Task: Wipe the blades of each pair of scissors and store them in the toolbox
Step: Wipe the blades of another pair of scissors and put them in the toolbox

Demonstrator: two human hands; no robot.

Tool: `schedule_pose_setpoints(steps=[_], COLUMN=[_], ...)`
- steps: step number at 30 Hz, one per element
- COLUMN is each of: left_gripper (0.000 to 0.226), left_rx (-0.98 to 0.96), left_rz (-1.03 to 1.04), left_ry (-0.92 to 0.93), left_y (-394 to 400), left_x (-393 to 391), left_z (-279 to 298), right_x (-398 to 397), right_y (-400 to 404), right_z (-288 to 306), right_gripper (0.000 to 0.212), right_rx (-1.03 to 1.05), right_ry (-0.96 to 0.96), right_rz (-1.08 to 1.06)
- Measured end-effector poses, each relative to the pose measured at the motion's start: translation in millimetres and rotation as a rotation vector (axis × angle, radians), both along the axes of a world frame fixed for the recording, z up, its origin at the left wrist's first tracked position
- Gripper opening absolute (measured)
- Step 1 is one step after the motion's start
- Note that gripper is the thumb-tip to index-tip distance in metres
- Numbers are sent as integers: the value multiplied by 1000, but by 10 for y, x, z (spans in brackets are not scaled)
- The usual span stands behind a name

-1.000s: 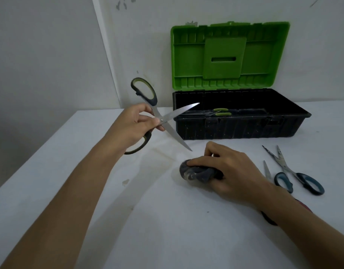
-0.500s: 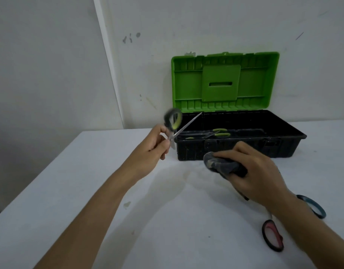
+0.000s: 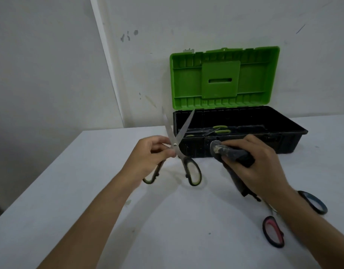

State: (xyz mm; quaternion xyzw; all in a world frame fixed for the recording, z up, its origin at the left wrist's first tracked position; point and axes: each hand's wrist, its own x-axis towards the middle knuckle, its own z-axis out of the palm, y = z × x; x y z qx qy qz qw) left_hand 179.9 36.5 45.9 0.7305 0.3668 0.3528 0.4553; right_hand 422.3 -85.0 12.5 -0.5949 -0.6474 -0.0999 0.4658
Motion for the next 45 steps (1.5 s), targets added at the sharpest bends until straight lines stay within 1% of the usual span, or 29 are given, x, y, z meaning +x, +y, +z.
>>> schedule_pose_setpoints(steps=[1,2,4,6,8,10,15,20,23,26,28,32,35,36,38,40,42,43,45], left_gripper=[7,5,9,14,18,18,20,20,21,14,12,10,6,4,4,6,8,8,10], left_rx=[-74,-150,-309,-444,-543,-594,-626,-558,-485,-443,-366,-121,-47,-5,160,347,492,530,543], left_rz=[-20,-28,-30,-82,-147,-141,-59,-82,-114,-119,-109,-84,-151,-176,-201,-188,-167,-169,-208], left_ry=[-64,-125,-230,-330,-445,-505,-607,-678,-668,-678,-638,-460,-350,-283,-118,35,195,277,427], left_y=[-25,-52,-100,-157,-218,-245,-250,-275,-261,-247,-230,-143,-5,72,260,455,653,752,906], left_x=[24,56,125,196,257,305,375,372,420,521,589,711,820,870,1022,1162,1400,1524,1776], left_z=[-12,-29,-55,-50,-20,4,16,88,163,219,232,285,421,480,614,768,902,930,916], right_x=[-37,-72,-122,-144,-145,-142,-135,-145,-100,-38,6,142,299,352,507,677,951,1085,1316], right_y=[17,34,57,58,51,47,59,67,72,67,66,93,168,201,267,328,380,403,431], right_z=[-18,-32,-42,-31,-22,-25,-37,-20,18,43,47,135,283,342,487,664,814,858,852], right_gripper=[30,29,28,28,26,27,30,29,29,27,27,28,26,24,21,17,11,10,10], right_rx=[-14,-23,-22,-9,11,24,21,18,27,27,33,45,83,106,150,170,161,145,127], right_ry=[34,59,99,137,180,233,349,393,412,497,501,478,466,453,414,386,380,380,392], right_rz=[37,67,106,119,116,116,152,168,158,163,161,149,113,99,50,-12,-84,-123,-190])
